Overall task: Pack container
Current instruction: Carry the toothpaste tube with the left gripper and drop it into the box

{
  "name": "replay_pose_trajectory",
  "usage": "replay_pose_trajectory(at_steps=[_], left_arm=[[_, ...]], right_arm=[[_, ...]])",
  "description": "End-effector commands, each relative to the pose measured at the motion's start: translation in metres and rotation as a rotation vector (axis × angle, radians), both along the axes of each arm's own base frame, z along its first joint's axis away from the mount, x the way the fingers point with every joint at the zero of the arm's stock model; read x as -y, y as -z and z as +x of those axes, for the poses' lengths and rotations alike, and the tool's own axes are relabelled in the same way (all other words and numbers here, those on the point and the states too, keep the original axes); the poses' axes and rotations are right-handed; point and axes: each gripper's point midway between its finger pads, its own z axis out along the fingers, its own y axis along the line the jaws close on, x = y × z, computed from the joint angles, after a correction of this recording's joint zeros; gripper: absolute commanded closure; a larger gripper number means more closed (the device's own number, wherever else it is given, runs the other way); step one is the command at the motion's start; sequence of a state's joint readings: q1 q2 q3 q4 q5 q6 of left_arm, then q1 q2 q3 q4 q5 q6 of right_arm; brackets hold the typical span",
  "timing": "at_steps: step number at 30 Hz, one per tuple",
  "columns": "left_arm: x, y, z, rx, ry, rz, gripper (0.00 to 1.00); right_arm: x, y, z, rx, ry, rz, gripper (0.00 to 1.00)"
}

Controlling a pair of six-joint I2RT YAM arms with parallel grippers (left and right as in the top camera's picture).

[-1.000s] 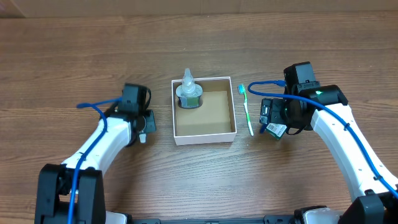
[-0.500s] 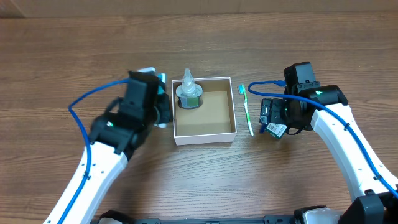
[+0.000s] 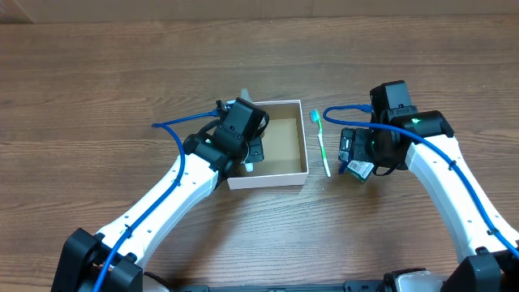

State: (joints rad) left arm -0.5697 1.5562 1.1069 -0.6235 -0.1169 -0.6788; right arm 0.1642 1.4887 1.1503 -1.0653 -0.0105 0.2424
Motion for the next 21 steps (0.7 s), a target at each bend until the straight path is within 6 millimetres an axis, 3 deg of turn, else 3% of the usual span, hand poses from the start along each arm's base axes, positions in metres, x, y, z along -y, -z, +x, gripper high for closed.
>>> replay_pose_trajectory(at_steps=[1,9,16,18,21], left_arm=[[0.0,-0.003,0.001,0.006,-0.011,0.011,0.87],[0.002,0.004,-0.015,-0.07,0.017,-0.003,0.88],[-0.009,0.012,-0.031,-0.141,0.016,0.043,0.87],[-0.009,0.012,-0.032,-0.144,0.015,0.045,0.8],[-0.007,0.011,-0.032,-0.146,0.019,0.035,0.58]], right_arm=[[0.001,-0.01,0.007,0.037,0.011,-0.002,0.0],[0.001,-0.01,0.007,0.037,0.011,-0.002,0.0],[0.001,-0.01,0.007,0.037,0.011,-0.002,0.0],[0.001,-0.01,0.007,0.037,0.01,-0.002,0.0],[0.001,-0.01,0.007,0.037,0.01,-0.002,0.0]])
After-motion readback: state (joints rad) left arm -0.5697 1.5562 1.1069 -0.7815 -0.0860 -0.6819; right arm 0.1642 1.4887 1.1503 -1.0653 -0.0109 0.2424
